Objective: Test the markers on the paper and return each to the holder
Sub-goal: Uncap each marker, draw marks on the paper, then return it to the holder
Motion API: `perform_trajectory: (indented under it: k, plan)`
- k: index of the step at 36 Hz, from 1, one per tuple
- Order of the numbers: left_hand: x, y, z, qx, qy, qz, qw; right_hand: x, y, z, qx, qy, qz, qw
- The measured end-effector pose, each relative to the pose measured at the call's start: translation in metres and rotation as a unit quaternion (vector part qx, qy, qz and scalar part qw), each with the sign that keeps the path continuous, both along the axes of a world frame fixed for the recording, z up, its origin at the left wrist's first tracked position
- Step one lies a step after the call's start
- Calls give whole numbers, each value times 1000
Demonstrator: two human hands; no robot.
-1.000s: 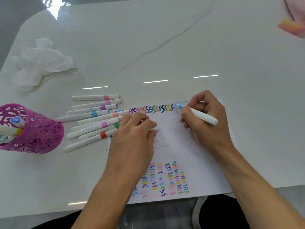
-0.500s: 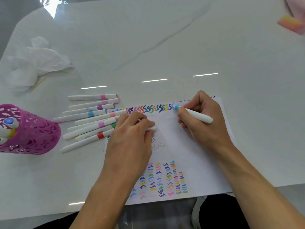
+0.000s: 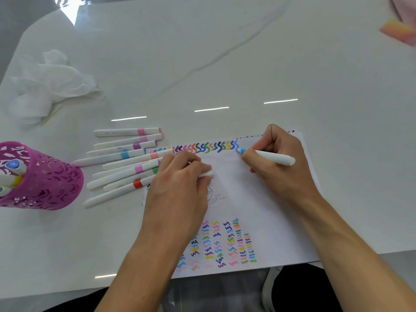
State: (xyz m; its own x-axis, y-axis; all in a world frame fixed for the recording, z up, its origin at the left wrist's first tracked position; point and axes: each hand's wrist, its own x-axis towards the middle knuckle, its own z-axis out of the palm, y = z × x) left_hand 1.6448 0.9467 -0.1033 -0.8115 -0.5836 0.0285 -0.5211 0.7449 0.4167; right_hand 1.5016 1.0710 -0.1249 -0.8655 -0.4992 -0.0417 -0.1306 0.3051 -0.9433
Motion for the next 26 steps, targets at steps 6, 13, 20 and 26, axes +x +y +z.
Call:
perform_trajectory:
  k: [6, 13, 20, 26]
  plan:
    - [0, 0, 1, -3, -3, -3, 1000, -1, 4, 2, -49, -37, -2, 998]
    - [2, 0, 4, -5, -6, -6, 1000, -4, 10, 9, -142, -72, -19, 987]
    - [2, 3, 5, -7, -2, -15, 1000, 1, 8, 19, -141, -68, 2, 988]
    - [3, 2, 10, -8, 18, -9, 1000, 14, 5, 29, -148, -112, 23, 982]
